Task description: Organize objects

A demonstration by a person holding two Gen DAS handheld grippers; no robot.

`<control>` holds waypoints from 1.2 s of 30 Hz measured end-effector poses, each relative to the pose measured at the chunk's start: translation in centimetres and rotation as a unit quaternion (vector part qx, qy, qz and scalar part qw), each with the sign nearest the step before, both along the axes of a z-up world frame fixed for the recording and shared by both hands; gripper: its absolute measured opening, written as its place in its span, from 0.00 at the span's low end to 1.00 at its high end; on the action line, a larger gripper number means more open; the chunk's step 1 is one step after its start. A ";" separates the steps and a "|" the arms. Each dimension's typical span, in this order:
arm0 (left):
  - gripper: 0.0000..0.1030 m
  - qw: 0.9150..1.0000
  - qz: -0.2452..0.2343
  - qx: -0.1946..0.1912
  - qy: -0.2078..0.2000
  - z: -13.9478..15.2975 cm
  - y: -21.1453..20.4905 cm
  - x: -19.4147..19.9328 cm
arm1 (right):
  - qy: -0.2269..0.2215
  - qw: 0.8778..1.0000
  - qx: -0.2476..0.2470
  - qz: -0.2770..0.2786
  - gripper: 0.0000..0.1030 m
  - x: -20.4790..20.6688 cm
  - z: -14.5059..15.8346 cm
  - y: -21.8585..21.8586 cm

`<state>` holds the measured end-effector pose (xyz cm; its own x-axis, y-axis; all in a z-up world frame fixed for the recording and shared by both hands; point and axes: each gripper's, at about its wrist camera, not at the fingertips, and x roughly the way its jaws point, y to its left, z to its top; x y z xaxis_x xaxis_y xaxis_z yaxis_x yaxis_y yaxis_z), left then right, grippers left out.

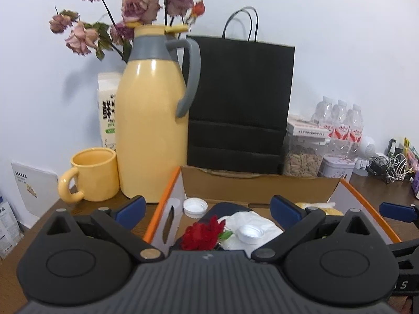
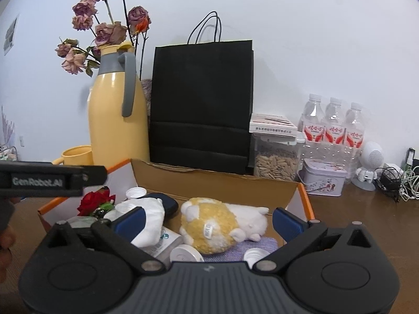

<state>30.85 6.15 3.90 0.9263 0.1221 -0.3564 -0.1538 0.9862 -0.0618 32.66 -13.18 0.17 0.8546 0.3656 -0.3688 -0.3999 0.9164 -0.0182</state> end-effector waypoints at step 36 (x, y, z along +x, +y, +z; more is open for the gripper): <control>1.00 0.998 -0.027 0.017 0.054 -0.5 -1.8 -21.5 | 0.047 0.999 0.011 -0.009 1.00 -19.6 1.1 -5.3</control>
<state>9.36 4.35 3.44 0.8887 0.0870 -0.4502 -0.1043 0.9945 -0.0137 13.05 -18.48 1.27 0.8229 0.3595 -0.4400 -0.3821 0.9233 0.0397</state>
